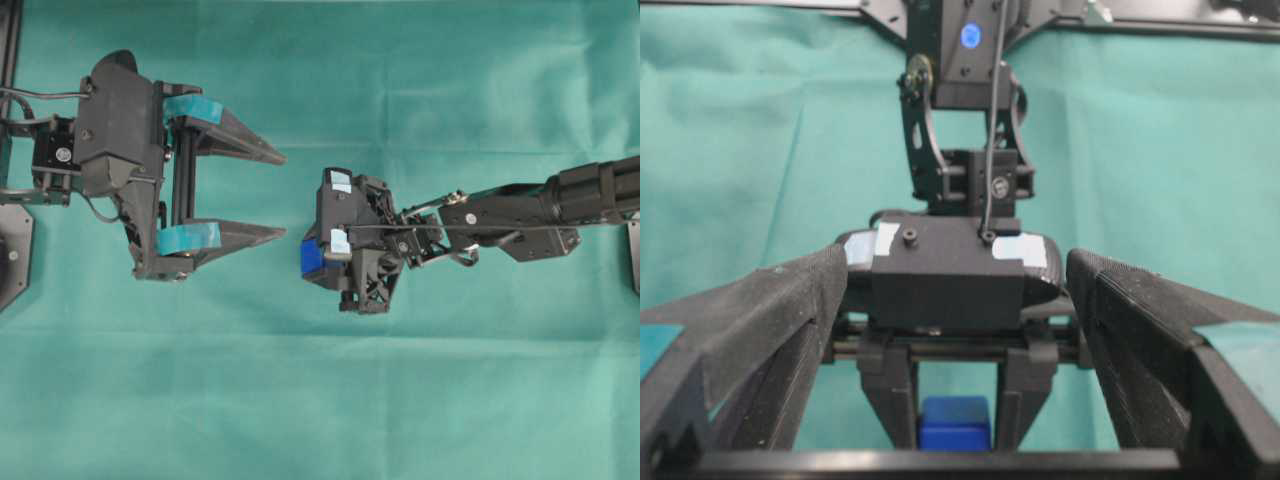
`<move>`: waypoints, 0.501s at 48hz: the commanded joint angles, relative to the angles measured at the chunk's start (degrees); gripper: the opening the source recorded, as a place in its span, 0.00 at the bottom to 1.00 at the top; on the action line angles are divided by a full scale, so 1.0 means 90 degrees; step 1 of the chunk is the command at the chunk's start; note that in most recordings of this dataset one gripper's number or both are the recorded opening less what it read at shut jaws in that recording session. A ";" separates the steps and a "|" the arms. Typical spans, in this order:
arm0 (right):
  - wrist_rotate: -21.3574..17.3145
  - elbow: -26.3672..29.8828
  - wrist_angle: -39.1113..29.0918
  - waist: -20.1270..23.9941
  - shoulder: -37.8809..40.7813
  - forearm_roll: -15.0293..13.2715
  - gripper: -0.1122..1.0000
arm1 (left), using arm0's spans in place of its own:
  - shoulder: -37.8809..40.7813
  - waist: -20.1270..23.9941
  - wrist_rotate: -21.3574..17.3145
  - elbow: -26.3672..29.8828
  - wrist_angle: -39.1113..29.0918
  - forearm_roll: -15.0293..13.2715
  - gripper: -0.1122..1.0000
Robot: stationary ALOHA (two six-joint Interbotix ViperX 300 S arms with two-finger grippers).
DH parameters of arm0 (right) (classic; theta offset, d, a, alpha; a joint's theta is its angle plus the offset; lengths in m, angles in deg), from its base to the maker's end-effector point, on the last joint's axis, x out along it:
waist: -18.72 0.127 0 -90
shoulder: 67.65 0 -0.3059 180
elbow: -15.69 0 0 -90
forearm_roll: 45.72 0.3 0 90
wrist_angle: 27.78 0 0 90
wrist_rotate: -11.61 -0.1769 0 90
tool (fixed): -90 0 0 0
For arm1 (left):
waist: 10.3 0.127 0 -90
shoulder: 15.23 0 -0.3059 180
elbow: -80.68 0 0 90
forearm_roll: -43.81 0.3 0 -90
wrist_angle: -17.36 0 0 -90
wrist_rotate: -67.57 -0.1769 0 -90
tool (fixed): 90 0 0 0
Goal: Handover the blue block to the right arm after grasping it with the left arm, then place it in the designated position.
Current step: 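Lower the cube with the right gripper toward the table center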
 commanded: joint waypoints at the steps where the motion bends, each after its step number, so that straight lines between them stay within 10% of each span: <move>1: -0.0010 0.0137 0.0137 -0.0020 -0.0059 0.0049 0.57 | -0.0039 0.0010 0.0000 0.0146 0.0029 -0.0010 1.00; 24: -0.0010 0.0117 0.0156 -0.0010 -0.0068 0.0166 0.56 | -0.0029 0.0039 0.0000 0.0146 0.0029 -0.0010 1.00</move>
